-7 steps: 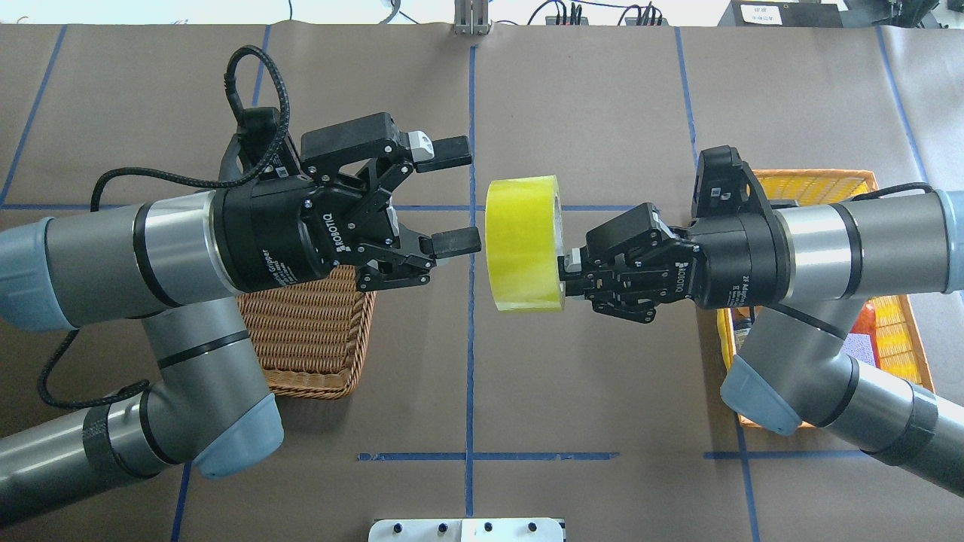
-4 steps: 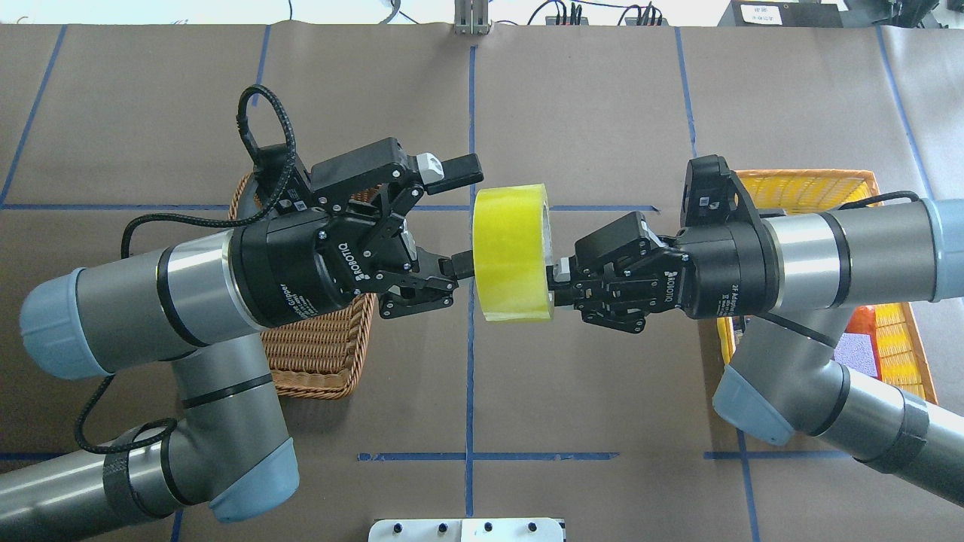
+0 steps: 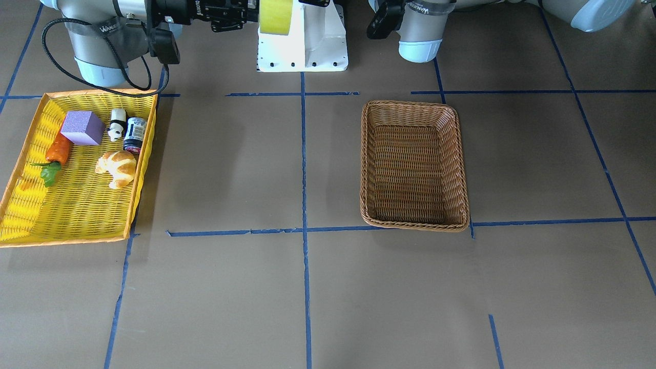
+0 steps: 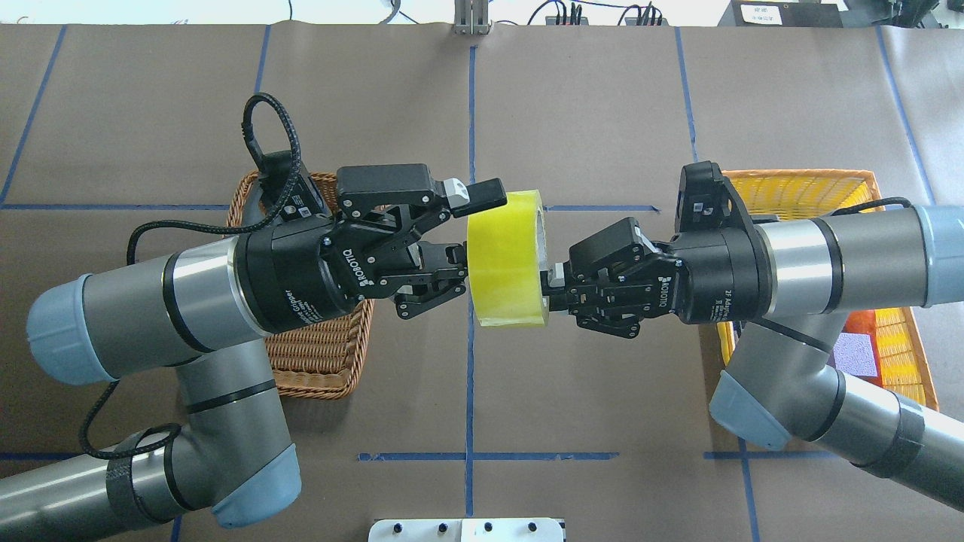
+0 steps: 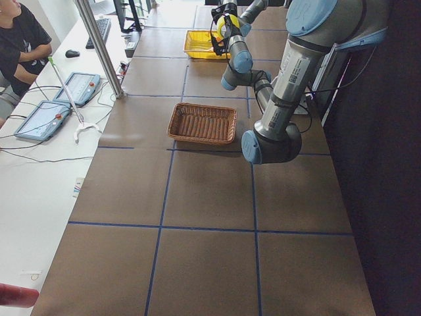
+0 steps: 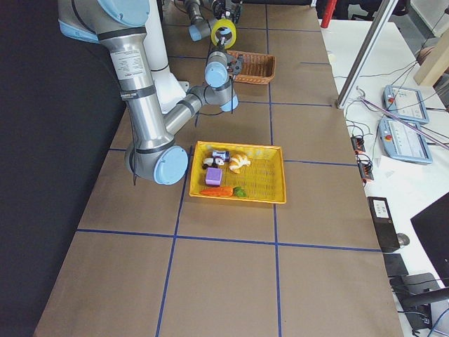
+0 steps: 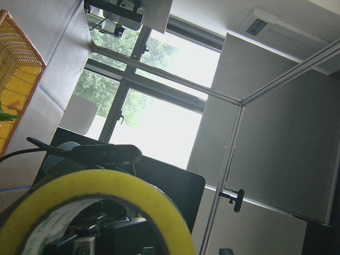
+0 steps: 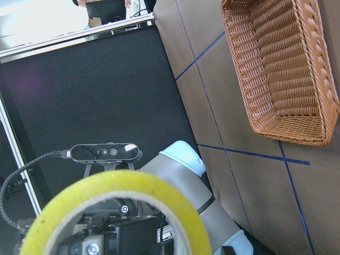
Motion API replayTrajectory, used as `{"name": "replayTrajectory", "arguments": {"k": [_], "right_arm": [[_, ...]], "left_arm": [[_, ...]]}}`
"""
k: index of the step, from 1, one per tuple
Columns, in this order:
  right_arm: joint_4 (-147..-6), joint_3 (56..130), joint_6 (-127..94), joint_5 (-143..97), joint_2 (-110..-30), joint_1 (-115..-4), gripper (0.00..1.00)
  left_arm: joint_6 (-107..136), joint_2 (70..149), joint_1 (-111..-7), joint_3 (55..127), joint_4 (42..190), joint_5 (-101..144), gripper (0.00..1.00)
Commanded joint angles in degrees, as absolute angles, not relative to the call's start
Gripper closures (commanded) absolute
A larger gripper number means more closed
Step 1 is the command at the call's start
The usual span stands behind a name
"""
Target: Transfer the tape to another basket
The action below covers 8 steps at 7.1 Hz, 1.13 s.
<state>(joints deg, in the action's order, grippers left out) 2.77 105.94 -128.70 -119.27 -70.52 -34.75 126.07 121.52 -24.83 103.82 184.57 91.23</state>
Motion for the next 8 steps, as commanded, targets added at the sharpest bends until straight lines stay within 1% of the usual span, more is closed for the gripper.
{"name": "replayTrajectory", "arguments": {"k": [1,4,5,6,8], "right_arm": [[2.81,105.91,-128.50,-119.27,-70.49,-34.80,0.00],[3.95,106.08,-128.67,-119.44,-72.50,-35.59,0.00],[4.13,106.17,-128.32,-119.53,-75.12,-38.82,0.00],[3.35,106.08,-128.23,-119.62,-76.28,-41.81,0.00],[-1.46,106.52,-127.01,-120.50,-80.83,-51.11,0.00]], "left_arm": [[125.43,121.11,-24.79,103.54,184.57,91.23,1.00],[124.10,120.33,-26.27,105.55,184.48,91.67,1.00],[124.01,117.19,-27.50,105.90,184.22,91.84,1.00],[123.75,113.94,-30.47,104.78,183.70,95.59,1.00],[118.18,113.73,-41.35,103.80,166.56,116.79,1.00]]}}
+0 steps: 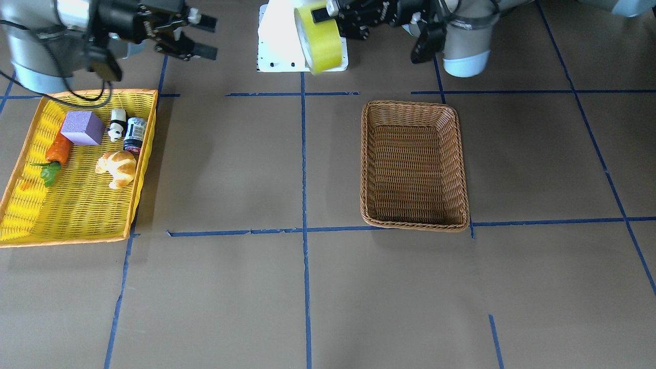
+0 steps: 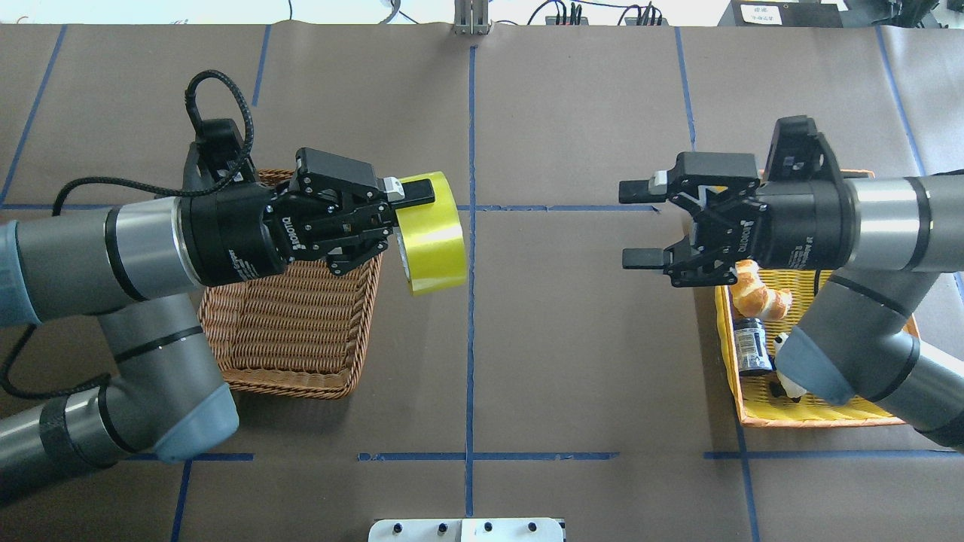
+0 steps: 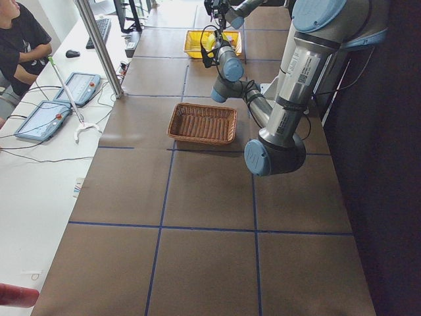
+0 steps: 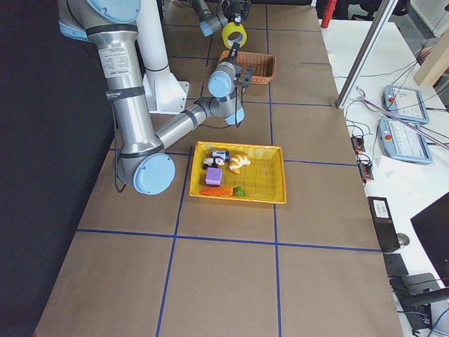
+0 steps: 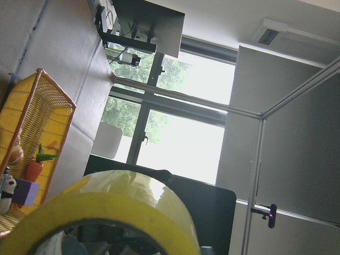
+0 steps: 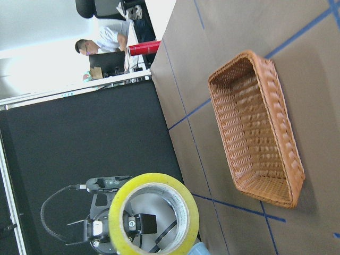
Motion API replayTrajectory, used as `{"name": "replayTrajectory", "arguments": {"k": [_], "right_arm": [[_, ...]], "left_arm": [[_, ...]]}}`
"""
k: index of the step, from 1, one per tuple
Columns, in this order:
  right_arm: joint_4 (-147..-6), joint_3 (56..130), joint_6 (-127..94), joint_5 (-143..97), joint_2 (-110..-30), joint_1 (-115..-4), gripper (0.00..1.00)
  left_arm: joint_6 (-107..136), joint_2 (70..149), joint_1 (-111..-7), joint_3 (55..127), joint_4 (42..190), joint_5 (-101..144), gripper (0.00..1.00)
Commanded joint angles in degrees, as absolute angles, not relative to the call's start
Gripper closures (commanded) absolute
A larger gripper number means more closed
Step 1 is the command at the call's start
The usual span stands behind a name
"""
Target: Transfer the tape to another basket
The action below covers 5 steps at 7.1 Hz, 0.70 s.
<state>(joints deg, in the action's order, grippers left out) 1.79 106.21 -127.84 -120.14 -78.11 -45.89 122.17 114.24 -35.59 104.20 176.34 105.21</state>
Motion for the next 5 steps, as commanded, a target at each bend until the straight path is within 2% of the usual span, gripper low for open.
{"name": "replayTrajectory", "arguments": {"k": [1,3,5], "right_arm": [[-5.32,106.52,-122.04,-121.63,-83.38,-53.76,0.00],[-9.47,106.61,-110.96,-123.31,-90.06,-56.32,0.00],[-20.06,106.52,-100.36,-130.56,-90.70,-62.72,0.00]], "left_arm": [[111.08,113.47,-44.44,104.06,156.37,121.59,1.00],[100.26,113.20,-45.18,105.55,133.08,122.17,1.00],[90.57,112.94,-44.65,105.64,118.03,120.86,1.00]]}}
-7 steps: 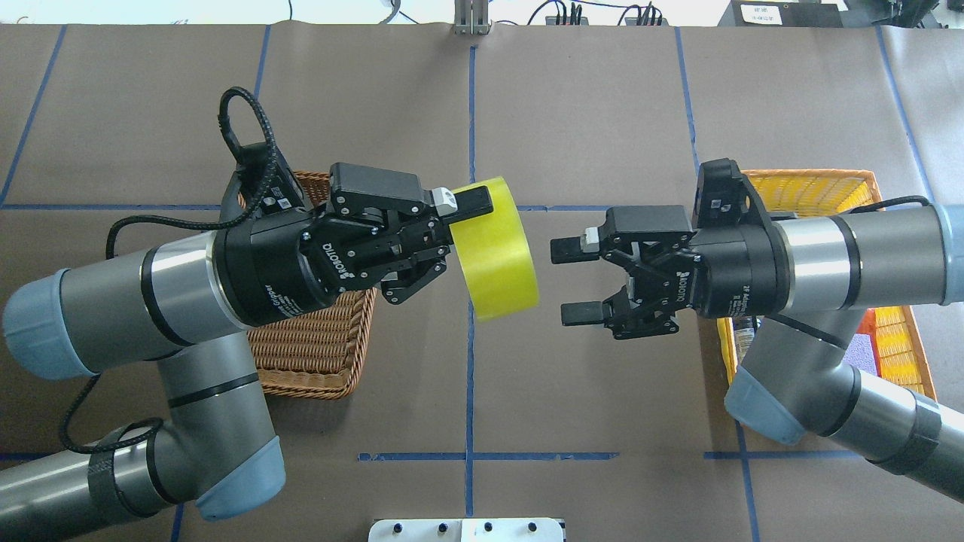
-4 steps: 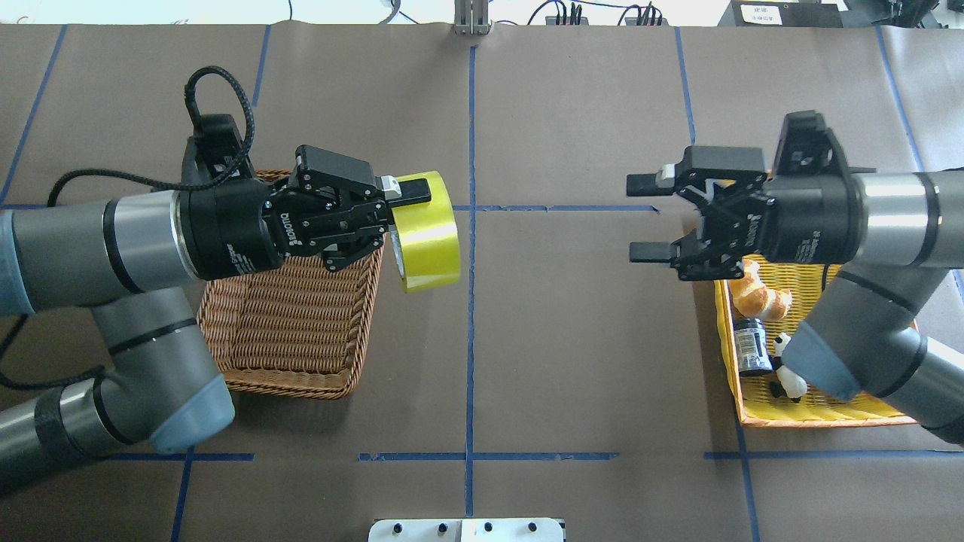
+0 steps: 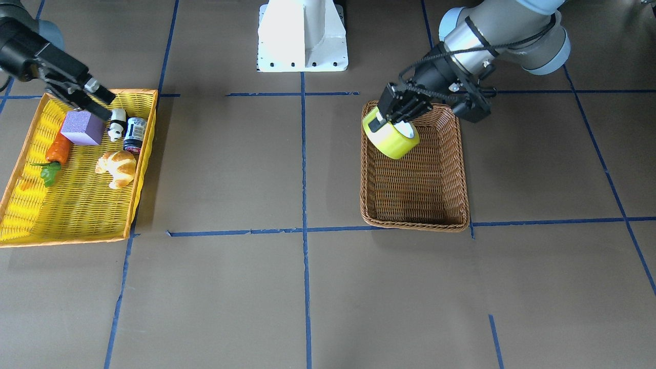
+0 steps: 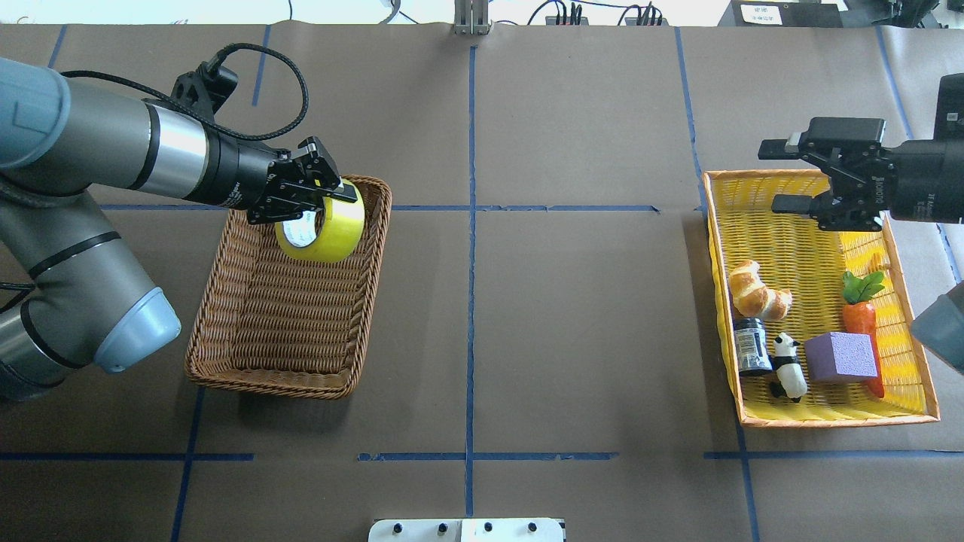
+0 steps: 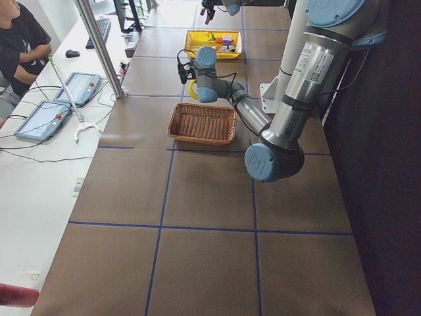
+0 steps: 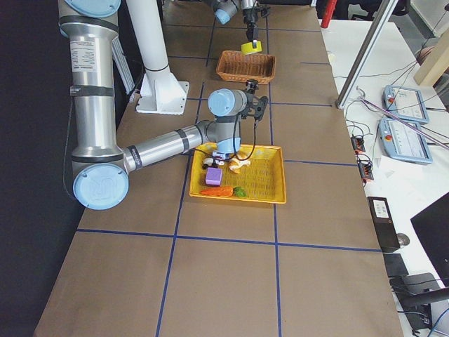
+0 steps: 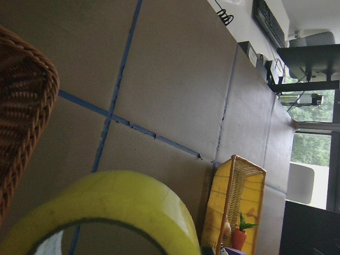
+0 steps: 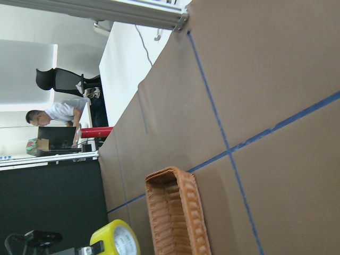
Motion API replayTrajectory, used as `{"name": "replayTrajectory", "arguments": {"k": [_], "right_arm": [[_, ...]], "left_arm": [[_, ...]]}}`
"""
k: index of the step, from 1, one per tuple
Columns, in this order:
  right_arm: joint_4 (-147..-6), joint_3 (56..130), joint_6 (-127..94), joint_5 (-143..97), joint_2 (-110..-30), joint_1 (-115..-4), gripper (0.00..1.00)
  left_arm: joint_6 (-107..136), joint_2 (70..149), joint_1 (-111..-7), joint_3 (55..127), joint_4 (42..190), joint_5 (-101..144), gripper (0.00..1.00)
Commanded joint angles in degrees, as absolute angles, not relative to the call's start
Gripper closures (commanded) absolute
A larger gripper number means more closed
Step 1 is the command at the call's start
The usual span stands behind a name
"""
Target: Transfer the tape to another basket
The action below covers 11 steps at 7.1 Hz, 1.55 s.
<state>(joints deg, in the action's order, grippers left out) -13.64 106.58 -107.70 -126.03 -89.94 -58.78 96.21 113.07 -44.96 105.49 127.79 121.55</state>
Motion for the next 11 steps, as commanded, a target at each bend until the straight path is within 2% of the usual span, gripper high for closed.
{"name": "replayTrajectory", "arguments": {"k": [1,4,9,10,11], "right_arm": [[-26.39,106.61,-91.06,-133.39,-90.96,-65.97,0.00],[-36.11,106.61,-72.11,-134.03,-93.42,-68.02,0.00],[-36.12,106.61,-71.63,-135.09,-93.69,-67.59,0.00],[-36.12,106.61,-71.63,-135.00,-93.60,-67.59,0.00],[-36.21,106.52,-71.72,-135.09,-93.52,-67.50,0.00]], "left_arm": [[89.22,112.94,-42.04,105.56,113.69,116.50,1.00],[89.12,113.47,-36.22,105.38,102.94,107.52,1.00],[89.03,114.08,-32.87,101.69,102.92,105.47,0.96],[89.03,114.08,-32.87,101.60,102.92,105.47,0.90],[89.03,114.08,-32.87,101.34,102.92,105.47,0.74]]}}
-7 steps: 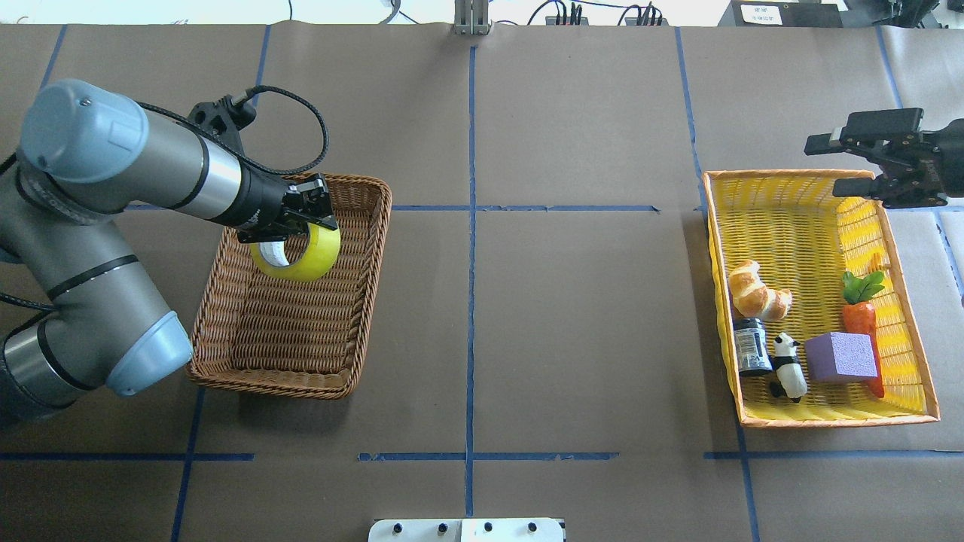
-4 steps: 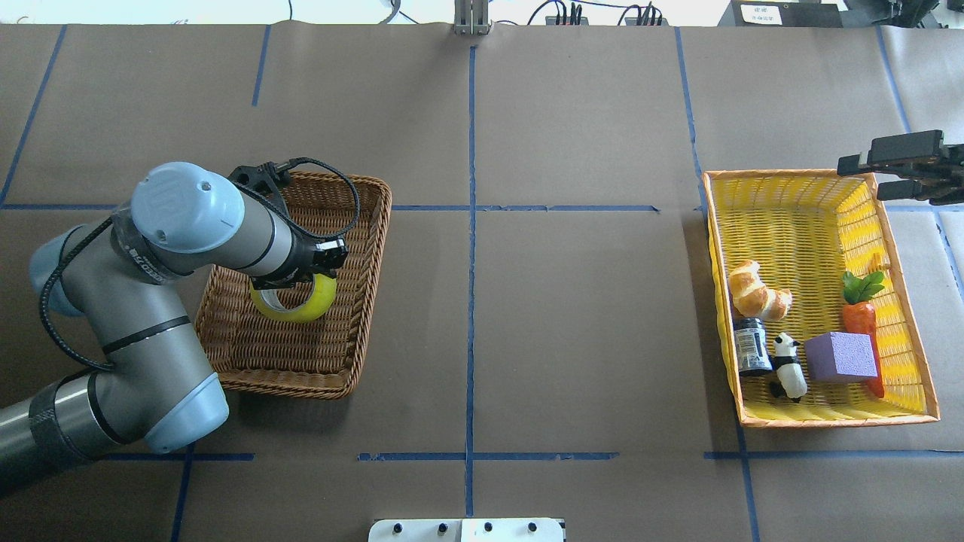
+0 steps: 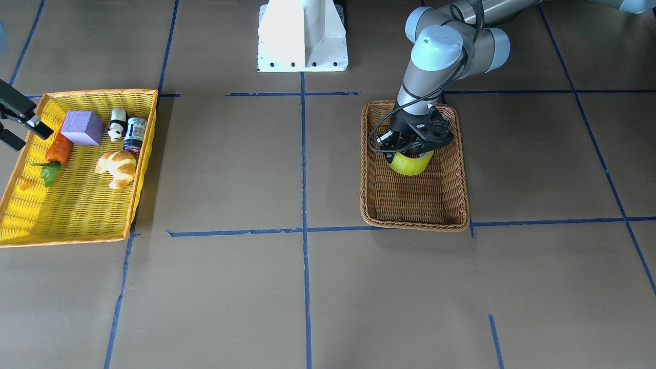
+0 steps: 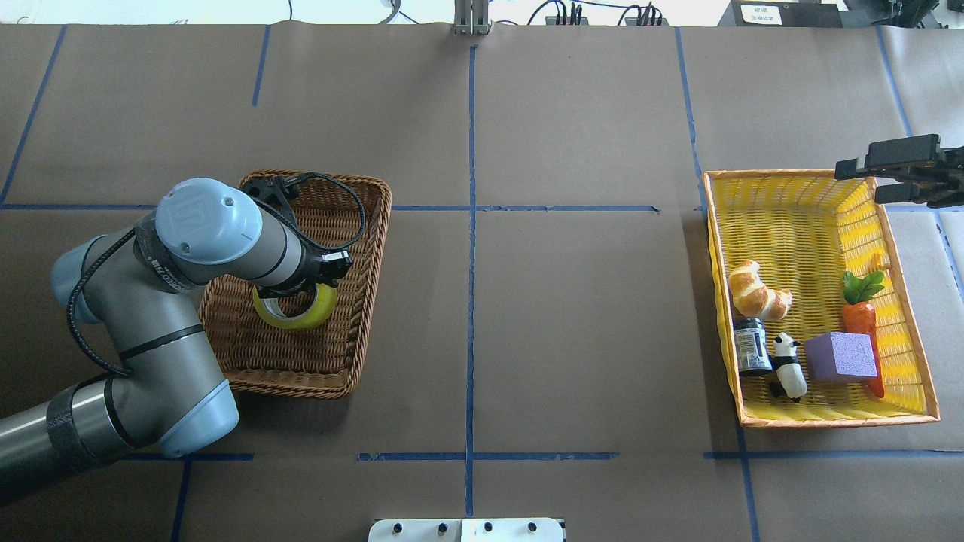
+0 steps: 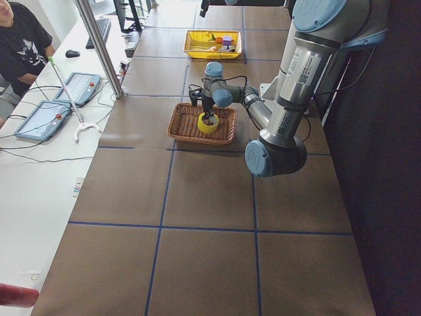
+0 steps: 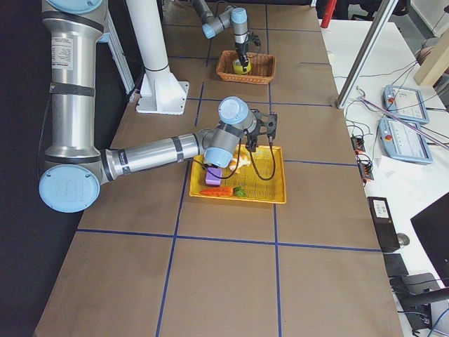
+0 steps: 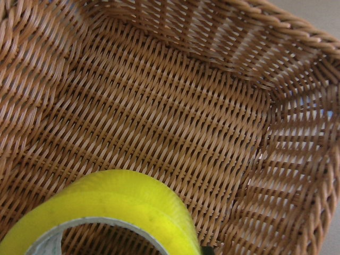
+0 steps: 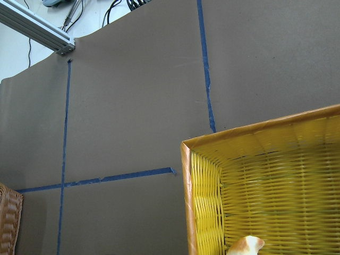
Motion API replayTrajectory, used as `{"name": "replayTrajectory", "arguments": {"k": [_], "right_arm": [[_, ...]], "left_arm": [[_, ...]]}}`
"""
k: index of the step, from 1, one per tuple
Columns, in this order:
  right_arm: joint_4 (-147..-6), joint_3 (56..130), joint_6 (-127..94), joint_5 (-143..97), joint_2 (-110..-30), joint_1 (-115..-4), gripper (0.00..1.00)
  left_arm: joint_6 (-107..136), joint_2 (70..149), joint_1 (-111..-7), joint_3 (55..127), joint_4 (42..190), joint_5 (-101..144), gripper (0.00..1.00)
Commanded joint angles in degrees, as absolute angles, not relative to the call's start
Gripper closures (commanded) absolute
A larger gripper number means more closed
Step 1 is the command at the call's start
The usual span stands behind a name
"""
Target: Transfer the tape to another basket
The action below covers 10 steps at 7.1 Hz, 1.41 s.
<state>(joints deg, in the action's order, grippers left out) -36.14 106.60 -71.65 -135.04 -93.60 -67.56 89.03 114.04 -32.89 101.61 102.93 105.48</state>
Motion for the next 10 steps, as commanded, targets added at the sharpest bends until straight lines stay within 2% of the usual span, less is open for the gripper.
{"name": "replayTrajectory", "arguments": {"k": [1,2,4,6,8,10], "right_arm": [[-36.21,106.52,-71.72,-135.09,-93.43,-67.50,0.00],[-36.21,106.52,-71.63,-135.26,-93.60,-67.50,0.00],[-39.53,106.43,-68.93,-138.95,-93.60,-69.95,0.00],[-44.17,106.35,-56.34,-138.61,-96.92,-71.36,0.00],[-63.96,106.35,-27.92,-138.25,-98.61,-78.53,0.00],[-82.80,106.35,-3.36,-137.64,-98.35,-86.98,0.00]], "left_arm": [[89.03,114.08,-33.13,101.34,102.92,105.38,0.43],[88.34,114.08,-34.79,102.90,102.83,105.38,0.00],[78.14,111.73,-42.15,110.01,102.66,109.22,0.00],[56.91,103.49,-53.72,111.36,102.39,118.86,0.00],[29.65,97.93,-68.92,109.26,98.91,125.23,0.00],[6.35,95.73,-84.91,105.04,92.59,125.42,0.00]]}}
